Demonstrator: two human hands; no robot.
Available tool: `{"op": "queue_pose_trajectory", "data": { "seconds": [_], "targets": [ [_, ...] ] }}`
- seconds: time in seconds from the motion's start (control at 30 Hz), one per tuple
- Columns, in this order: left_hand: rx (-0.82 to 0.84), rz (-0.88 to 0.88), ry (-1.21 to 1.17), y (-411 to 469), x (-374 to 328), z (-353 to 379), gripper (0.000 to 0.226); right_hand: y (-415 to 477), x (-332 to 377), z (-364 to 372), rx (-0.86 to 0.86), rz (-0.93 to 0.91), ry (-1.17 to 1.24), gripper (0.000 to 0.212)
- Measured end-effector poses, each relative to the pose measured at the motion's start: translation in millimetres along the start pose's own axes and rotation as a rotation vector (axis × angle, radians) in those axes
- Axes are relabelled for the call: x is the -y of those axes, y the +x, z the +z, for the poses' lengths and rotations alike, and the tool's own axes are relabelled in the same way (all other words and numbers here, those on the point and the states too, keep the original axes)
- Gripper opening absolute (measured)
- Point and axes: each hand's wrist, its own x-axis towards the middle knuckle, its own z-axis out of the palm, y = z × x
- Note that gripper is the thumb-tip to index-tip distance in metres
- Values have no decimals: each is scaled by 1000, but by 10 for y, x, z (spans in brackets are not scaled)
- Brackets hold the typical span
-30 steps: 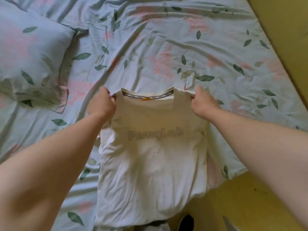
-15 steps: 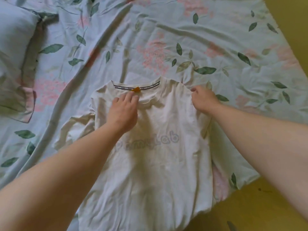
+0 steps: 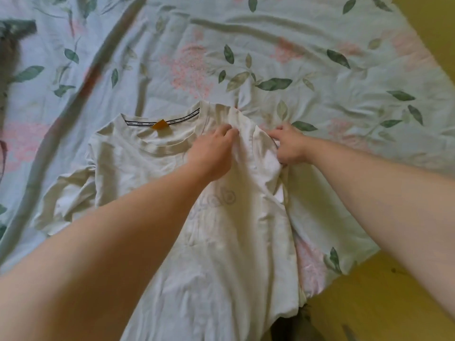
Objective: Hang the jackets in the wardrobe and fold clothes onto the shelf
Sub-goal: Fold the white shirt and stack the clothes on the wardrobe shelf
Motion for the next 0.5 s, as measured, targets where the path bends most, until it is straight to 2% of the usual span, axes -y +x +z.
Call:
{"op": "queue_pose_trajectory", "data": {
  "seconds": [0.1, 0.2, 0.27, 0.33, 0.43, 0.5],
  "targets": [
    [-44, -38, -108, 14, -289, 116, 57, -64, -13, -55, 113, -24, 320, 37],
    [-14, -146, -99, 62, -405, 251, 65, -145, -54, -120, 85, 1, 624, 14],
    [-6, -203, -91, 81, -448, 295, 69, -194, -163, -165, 13, 61, 835, 12],
    [15, -268, -90, 96, -528, 281, 70, -288, -290, -238, 33, 136, 980, 5],
    [93, -347, -68, 128, -650, 185, 69, -412, -508, -350, 65, 191, 1082, 24],
    [130, -380, -70, 193, -692, 124, 66, -465, -616, -408, -72, 241, 1190, 25]
  ]
}}
